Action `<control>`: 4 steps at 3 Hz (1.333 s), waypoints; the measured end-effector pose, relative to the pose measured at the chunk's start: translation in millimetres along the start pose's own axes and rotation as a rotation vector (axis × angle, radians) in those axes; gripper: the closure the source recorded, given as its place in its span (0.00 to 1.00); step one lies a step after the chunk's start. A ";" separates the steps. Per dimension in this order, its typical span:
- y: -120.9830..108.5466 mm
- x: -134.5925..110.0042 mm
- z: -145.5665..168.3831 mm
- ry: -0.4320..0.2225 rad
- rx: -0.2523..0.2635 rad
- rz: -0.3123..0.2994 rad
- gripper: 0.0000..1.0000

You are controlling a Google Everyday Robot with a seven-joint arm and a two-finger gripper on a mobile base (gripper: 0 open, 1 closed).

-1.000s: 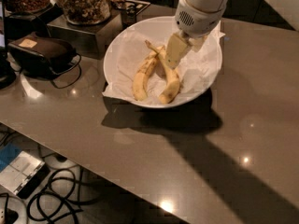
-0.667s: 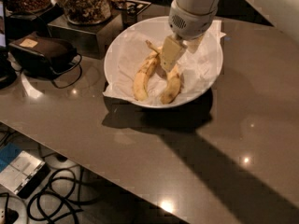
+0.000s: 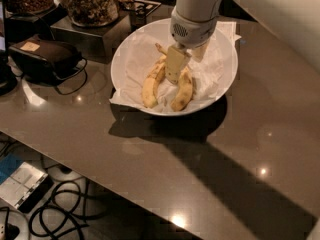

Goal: Pick banana from white bowl

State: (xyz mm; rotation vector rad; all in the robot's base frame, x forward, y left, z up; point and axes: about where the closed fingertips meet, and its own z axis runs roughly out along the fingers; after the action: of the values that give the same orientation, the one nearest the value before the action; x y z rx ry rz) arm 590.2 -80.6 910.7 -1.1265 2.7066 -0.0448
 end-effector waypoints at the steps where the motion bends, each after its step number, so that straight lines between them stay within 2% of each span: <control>1: 1.0 -2.6 6.1 0.013 -0.012 -0.007 0.38; 4: -8.3 -5.5 29.7 0.051 -0.062 0.010 0.39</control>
Offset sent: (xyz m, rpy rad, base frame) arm 0.0079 -0.0060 -0.0188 0.0026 0.0771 -0.0144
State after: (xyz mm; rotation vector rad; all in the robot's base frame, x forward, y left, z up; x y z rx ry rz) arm 605.8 -81.0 883.6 -1.1436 2.7760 0.0123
